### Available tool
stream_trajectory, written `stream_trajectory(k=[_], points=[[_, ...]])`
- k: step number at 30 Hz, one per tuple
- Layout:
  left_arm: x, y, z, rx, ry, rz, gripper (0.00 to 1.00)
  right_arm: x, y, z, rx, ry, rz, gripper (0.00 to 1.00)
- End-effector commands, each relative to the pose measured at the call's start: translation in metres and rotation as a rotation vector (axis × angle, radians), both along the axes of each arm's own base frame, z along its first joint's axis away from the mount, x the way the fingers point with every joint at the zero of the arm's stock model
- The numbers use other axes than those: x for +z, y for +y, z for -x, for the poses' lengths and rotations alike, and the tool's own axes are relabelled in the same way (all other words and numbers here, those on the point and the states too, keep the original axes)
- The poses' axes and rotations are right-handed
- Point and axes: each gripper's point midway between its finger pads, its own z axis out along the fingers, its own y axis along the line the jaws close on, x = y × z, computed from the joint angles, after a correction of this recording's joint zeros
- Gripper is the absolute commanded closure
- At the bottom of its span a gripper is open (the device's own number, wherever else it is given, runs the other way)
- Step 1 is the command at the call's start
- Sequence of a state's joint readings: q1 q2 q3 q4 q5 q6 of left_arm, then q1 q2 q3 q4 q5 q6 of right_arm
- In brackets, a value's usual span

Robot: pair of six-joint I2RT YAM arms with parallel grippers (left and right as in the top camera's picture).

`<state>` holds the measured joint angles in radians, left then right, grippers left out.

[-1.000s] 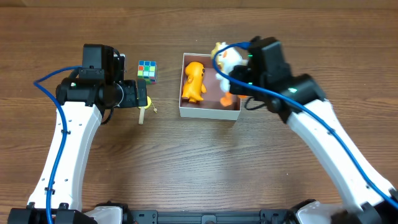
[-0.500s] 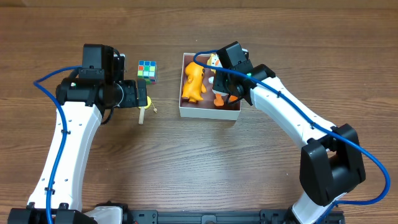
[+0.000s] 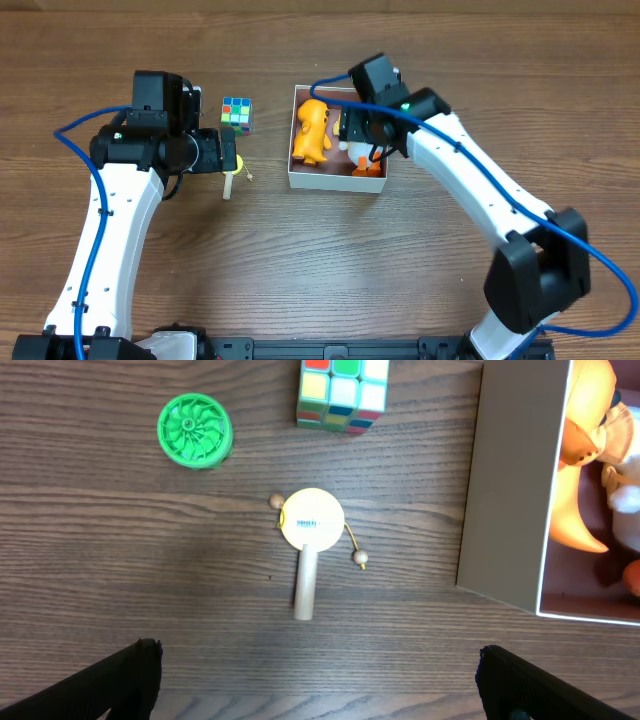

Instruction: Pack container

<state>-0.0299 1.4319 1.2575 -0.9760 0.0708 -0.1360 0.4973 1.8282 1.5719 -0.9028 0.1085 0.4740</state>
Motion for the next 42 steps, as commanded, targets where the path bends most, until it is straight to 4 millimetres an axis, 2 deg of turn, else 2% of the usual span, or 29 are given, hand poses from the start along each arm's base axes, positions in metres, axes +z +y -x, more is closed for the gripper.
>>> stream_trajectory(k=[1, 5, 8, 10, 13, 16, 18, 20, 22, 25, 29, 30, 34, 42], points=[[0.007, 0.003, -0.006, 0.019, -0.018, 0.005, 0.00, 0.106, -0.008, 0.000, -0.009, -0.202, -0.090, 0.16], [0.007, 0.003, -0.006, 0.019, -0.018, 0.005, 0.00, 0.154, -0.039, 0.027, -0.045, -0.263, -0.117, 0.12], [0.009, -0.009, -0.006, 0.061, -0.013, 0.102, 0.00, 0.168, -0.067, 0.053, -0.081, -0.246, -0.104, 0.08], [0.010, -0.021, -0.004, 0.057, -0.001, 0.181, 0.00, 0.169, -0.086, 0.070, -0.122, -0.209, -0.090, 0.04], [0.017, -0.024, -0.017, 0.050, -0.059, 0.199, 0.00, 0.160, -0.112, 0.084, -0.231, -0.135, -0.084, 0.00], [0.021, -0.024, -0.025, 0.029, -0.098, 0.192, 0.00, 0.152, -0.135, 0.085, -0.313, -0.094, -0.071, 0.00], [0.028, -0.023, -0.035, 0.003, -0.126, 0.173, 0.11, 0.145, -0.152, 0.083, -0.366, -0.076, -0.060, 0.00], [0.026, -0.020, -0.043, 0.000, -0.076, 0.161, 0.12, 0.139, -0.161, 0.082, -0.396, -0.063, -0.053, 0.00], [0.019, -0.016, -0.058, -0.025, 0.001, 0.120, 0.11, 0.134, -0.167, 0.082, -0.413, -0.053, -0.048, 0.00], [0.011, -0.017, -0.086, -0.103, 0.090, 0.088, 0.04, 0.129, -0.168, 0.083, -0.417, -0.038, -0.042, 0.00], [-0.016, -0.012, -0.112, -0.160, 0.176, 0.036, 0.05, 0.127, -0.169, 0.085, -0.417, -0.028, -0.038, 0.00], [-0.028, -0.010, -0.116, -0.177, 0.196, 0.015, 0.09, 0.127, -0.169, 0.086, -0.417, -0.027, -0.037, 0.00], [-0.071, 0.004, -0.124, -0.173, 0.272, -0.116, 0.08, 0.128, -0.169, 0.085, -0.417, -0.031, -0.039, 0.00], [-0.109, -0.017, -0.136, -0.243, 0.291, -0.196, 0.05, 0.127, -0.172, 0.083, -0.424, -0.040, -0.019, 0.00]])
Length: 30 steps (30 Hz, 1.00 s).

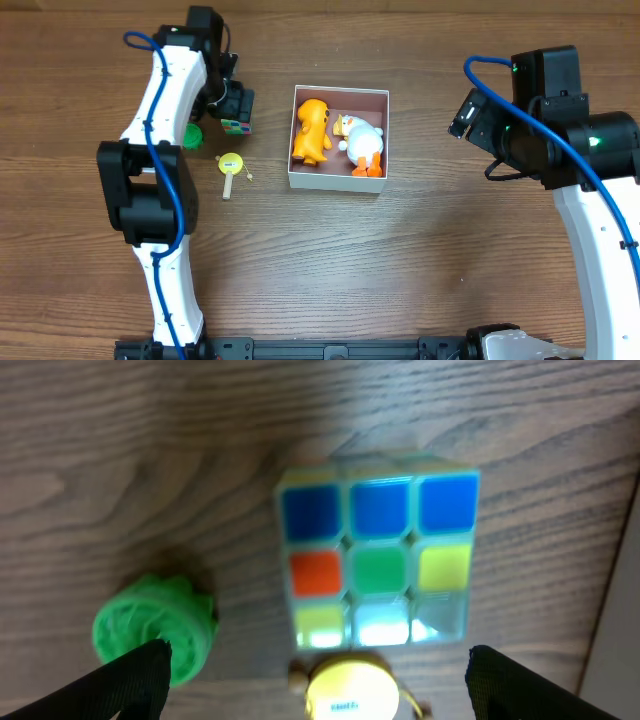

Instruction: Pack container

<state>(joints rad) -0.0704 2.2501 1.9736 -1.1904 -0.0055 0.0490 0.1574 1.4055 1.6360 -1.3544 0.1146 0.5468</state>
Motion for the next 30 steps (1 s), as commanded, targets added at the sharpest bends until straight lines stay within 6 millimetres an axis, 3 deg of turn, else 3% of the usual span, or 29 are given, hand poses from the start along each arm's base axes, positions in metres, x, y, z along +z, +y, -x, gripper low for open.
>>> stream_trajectory(k=[1, 10, 13, 16, 21, 25, 27, 30], points=[[-0.009, -0.010, -0.009, -0.056, -0.014, -0.051, 0.05, -0.001, -0.005, -0.003, -0.017, -0.001, 0.023, 0.00], [-0.028, -0.010, -0.020, 0.006, -0.026, -0.047, 0.03, -0.022, -0.004, -0.008, -0.017, 0.075, 0.036, 0.00], [-0.028, -0.012, -0.025, 0.007, -0.045, -0.040, 0.10, -0.026, -0.004, -0.011, -0.017, 0.088, 0.037, 0.04], [-0.028, -0.014, -0.028, 0.020, -0.060, -0.023, 0.27, -0.025, -0.003, -0.012, -0.017, 0.081, 0.036, 0.04], [-0.028, -0.017, -0.030, 0.017, -0.065, -0.007, 0.33, -0.024, -0.004, -0.008, -0.016, 0.085, 0.037, 0.06], [-0.028, -0.017, -0.029, 0.017, -0.062, -0.007, 0.34, -0.007, -0.005, -0.001, -0.016, 0.030, 0.028, 0.08], [-0.028, -0.017, -0.030, 0.017, -0.064, -0.007, 0.23, 0.014, -0.007, 0.010, -0.014, -0.044, 0.018, 0.08], [-0.028, -0.017, -0.031, 0.019, -0.068, -0.006, 0.25, 0.045, -0.009, 0.026, -0.013, -0.162, 0.000, 0.07]])
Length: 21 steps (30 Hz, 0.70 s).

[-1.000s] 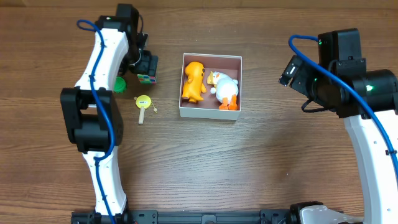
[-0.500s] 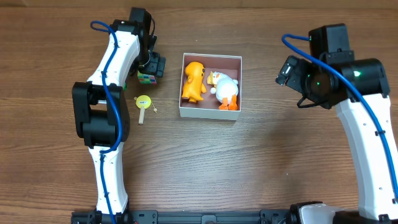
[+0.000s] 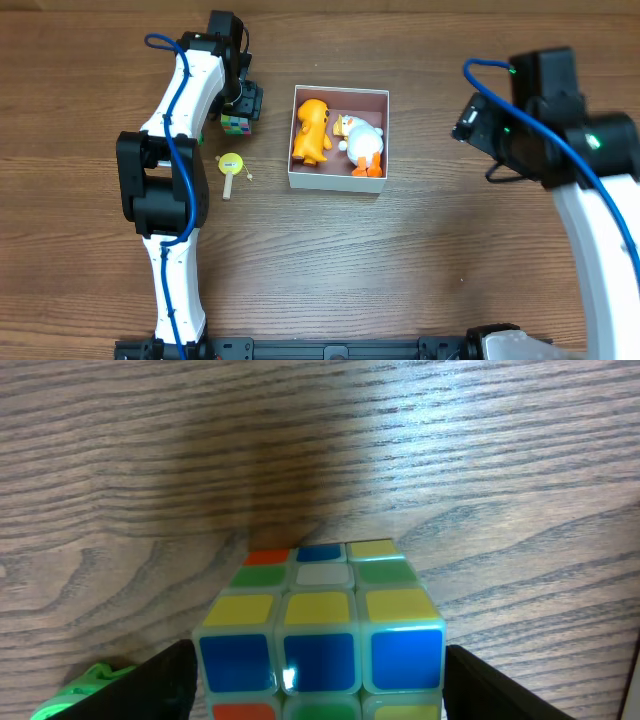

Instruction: Pack container

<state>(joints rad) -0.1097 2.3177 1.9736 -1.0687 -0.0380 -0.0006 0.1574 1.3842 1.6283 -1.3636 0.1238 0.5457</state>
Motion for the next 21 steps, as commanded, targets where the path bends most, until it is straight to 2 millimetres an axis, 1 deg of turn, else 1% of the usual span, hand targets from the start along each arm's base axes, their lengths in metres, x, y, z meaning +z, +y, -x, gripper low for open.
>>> stream_trajectory(k=[1, 2, 3, 4, 7, 8, 10, 13, 15, 16, 19, 20, 21], points=[[-0.001, -0.002, -0.007, 0.004, -0.013, 0.015, 0.28, 0.057, -0.008, 0.029, -0.009, -0.213, -0.016, 0.06], [-0.001, -0.002, -0.007, 0.004, -0.013, 0.015, 0.32, 0.067, -0.009, 0.036, -0.010, -0.255, -0.023, 0.04], [-0.001, -0.002, -0.007, 0.007, -0.012, 0.015, 0.33, 0.084, -0.011, 0.048, -0.010, -0.324, -0.034, 0.02], [-0.004, -0.002, -0.004, 0.008, -0.003, 0.015, 0.40, 0.097, -0.013, 0.062, -0.010, -0.378, -0.043, 0.00], [-0.012, -0.004, 0.003, 0.013, 0.023, 0.032, 0.46, 0.105, -0.016, 0.078, -0.011, -0.413, -0.049, 0.00], [-0.013, -0.004, 0.004, 0.014, 0.029, 0.030, 0.49, 0.106, -0.016, 0.082, -0.011, -0.415, -0.049, 0.00], [-0.013, -0.004, 0.004, 0.013, 0.027, 0.030, 0.51, 0.107, -0.017, 0.087, 0.007, -0.420, -0.035, 0.00], [-0.006, -0.004, 0.004, 0.013, 0.029, 0.030, 0.58, 0.108, -0.018, 0.090, 0.028, -0.425, -0.017, 0.00], [0.006, -0.004, 0.004, 0.012, 0.028, 0.031, 0.61, 0.108, -0.018, 0.092, 0.029, -0.421, -0.015, 0.00], [0.015, -0.005, 0.004, 0.010, 0.023, 0.032, 0.61, 0.107, -0.018, 0.093, 0.029, -0.420, -0.015, 0.00], [0.057, -0.011, 0.003, -0.002, -0.010, 0.040, 0.63, 0.106, -0.019, 0.096, 0.029, -0.415, -0.014, 0.00], [0.076, -0.017, 0.005, -0.009, -0.024, 0.054, 0.65, 0.105, -0.019, 0.097, 0.029, -0.407, -0.013, 0.00], [0.091, -0.024, 0.008, -0.012, -0.033, 0.076, 0.66, 0.104, -0.019, 0.098, 0.029, -0.401, -0.012, 0.00]])
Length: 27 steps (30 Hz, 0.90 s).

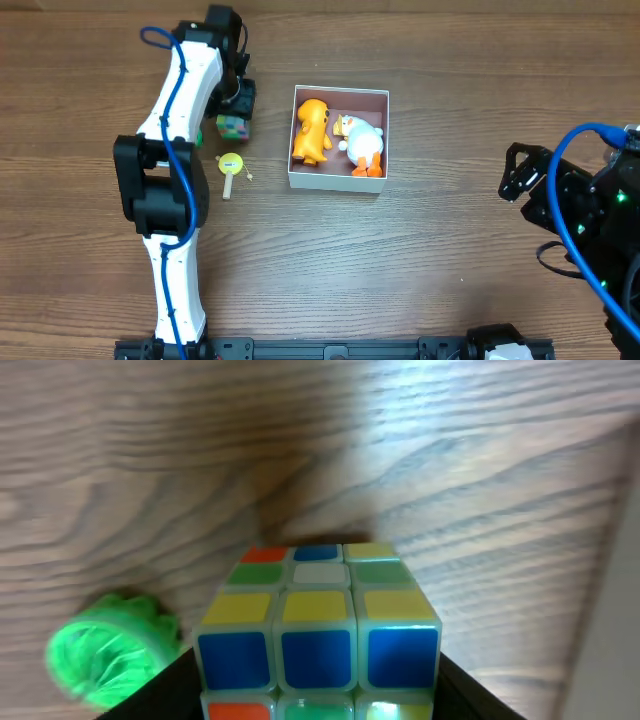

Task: Pack container
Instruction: 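Carry the Rubik's cube into the box front and release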

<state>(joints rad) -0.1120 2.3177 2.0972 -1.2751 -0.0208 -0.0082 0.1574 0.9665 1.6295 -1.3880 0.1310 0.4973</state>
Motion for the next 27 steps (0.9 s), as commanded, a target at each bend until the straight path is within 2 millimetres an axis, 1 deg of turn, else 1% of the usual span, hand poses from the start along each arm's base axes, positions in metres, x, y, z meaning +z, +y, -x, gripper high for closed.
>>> stream_trajectory(k=[1, 2, 5, 7, 8, 10, 11, 13, 15, 17, 18, 20, 23, 25, 27], points=[[0.080, -0.032, -0.007, -0.021, -0.128, 0.100, 0.67, 0.002, -0.003, 0.006, -0.005, -0.004, 0.012, 0.00], [0.097, -0.043, 0.000, -0.032, -0.135, 0.131, 0.67, 0.001, -0.003, 0.007, -0.005, 0.000, 0.013, 0.00], [0.137, -0.075, 0.025, -0.080, -0.153, 0.182, 0.68, -0.001, -0.003, 0.008, -0.005, 0.013, 0.014, 0.01], [0.153, -0.097, 0.044, -0.120, -0.157, 0.190, 0.69, -0.003, -0.004, 0.010, -0.005, 0.022, 0.016, 0.01], [0.160, -0.113, 0.056, -0.150, -0.154, 0.196, 0.68, -0.004, -0.004, 0.010, -0.005, 0.026, 0.016, 0.01], [0.163, -0.136, 0.070, -0.178, -0.142, 0.201, 0.67, -0.005, -0.003, 0.012, -0.003, 0.035, 0.016, 0.01], [0.158, -0.153, 0.077, -0.187, -0.126, 0.205, 0.66, -0.007, -0.004, 0.013, -0.002, 0.041, 0.016, 0.01], [0.144, -0.174, 0.085, -0.176, -0.103, 0.195, 0.66, -0.008, -0.004, 0.014, -0.002, 0.048, 0.017, 0.01], [0.126, -0.187, 0.088, -0.146, -0.093, 0.163, 0.66, -0.009, -0.004, 0.015, -0.002, 0.053, 0.018, 0.01], [0.099, -0.202, 0.091, -0.109, -0.083, 0.135, 0.66, -0.011, -0.004, 0.016, -0.001, 0.062, 0.019, 0.01], [0.089, -0.206, 0.091, -0.097, -0.083, 0.125, 0.64, -0.011, -0.004, 0.017, -0.001, 0.066, 0.020, 0.01], [0.068, -0.207, 0.093, -0.065, -0.065, 0.111, 0.62, -0.012, -0.004, 0.018, -0.002, 0.070, 0.021, 0.01], [0.047, -0.202, 0.099, -0.051, -0.030, 0.088, 0.61, -0.012, -0.004, 0.017, -0.002, 0.069, 0.021, 0.01], [0.034, -0.193, 0.104, -0.040, -0.013, 0.043, 0.59, -0.011, -0.004, 0.017, -0.002, 0.066, 0.020, 0.01], [0.019, -0.186, 0.107, -0.031, 0.000, 0.011, 0.54, -0.011, -0.004, 0.017, -0.002, 0.066, 0.020, 0.01]])
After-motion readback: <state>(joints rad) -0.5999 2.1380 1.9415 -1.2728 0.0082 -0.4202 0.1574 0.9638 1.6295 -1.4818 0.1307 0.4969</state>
